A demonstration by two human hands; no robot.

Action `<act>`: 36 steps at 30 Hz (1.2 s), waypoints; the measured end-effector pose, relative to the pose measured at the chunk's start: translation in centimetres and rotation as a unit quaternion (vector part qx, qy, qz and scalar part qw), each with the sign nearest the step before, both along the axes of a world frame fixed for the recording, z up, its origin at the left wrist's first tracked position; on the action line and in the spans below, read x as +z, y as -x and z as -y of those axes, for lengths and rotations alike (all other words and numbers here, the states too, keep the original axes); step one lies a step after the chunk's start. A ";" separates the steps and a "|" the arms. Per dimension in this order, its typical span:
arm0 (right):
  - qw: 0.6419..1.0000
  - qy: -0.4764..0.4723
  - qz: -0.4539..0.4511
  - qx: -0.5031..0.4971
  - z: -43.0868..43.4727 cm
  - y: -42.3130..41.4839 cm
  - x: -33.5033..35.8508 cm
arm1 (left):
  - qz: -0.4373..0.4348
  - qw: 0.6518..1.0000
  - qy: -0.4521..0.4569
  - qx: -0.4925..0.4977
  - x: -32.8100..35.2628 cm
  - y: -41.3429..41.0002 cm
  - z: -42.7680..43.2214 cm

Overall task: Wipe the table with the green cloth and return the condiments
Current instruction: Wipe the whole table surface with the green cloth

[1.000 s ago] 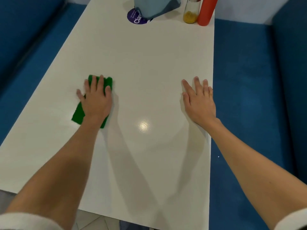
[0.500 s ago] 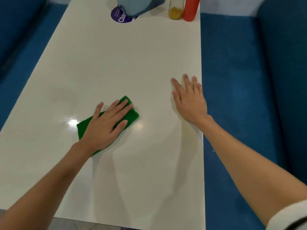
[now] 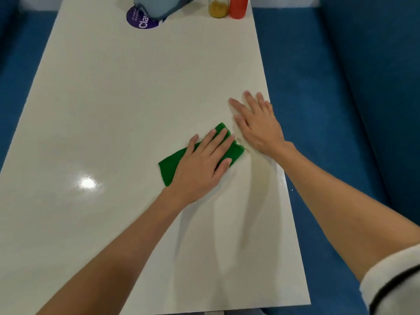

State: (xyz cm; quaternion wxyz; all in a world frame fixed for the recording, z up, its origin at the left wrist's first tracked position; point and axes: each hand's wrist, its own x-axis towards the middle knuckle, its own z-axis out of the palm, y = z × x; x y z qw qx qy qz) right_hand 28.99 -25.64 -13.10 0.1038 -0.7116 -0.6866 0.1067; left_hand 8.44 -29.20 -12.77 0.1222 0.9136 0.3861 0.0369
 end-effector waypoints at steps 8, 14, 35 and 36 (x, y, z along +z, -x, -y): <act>0.989 -0.072 -0.096 0.086 4.1 8.8 3.8 | 0.210 0.963 0.085 0.144 2.4 7.0 -3.7; 0.962 -0.015 0.041 0.269 7.3 12.5 1.2 | 0.178 0.971 0.062 0.145 1.1 10.5 -4.0; 0.977 -0.047 0.178 0.109 2.8 1.1 1.8 | -0.027 0.982 -0.020 0.184 -0.4 8.3 -0.3; 0.986 -0.044 0.144 0.071 1.5 0.8 1.4 | -0.030 0.981 -0.020 0.192 -0.5 8.0 -0.1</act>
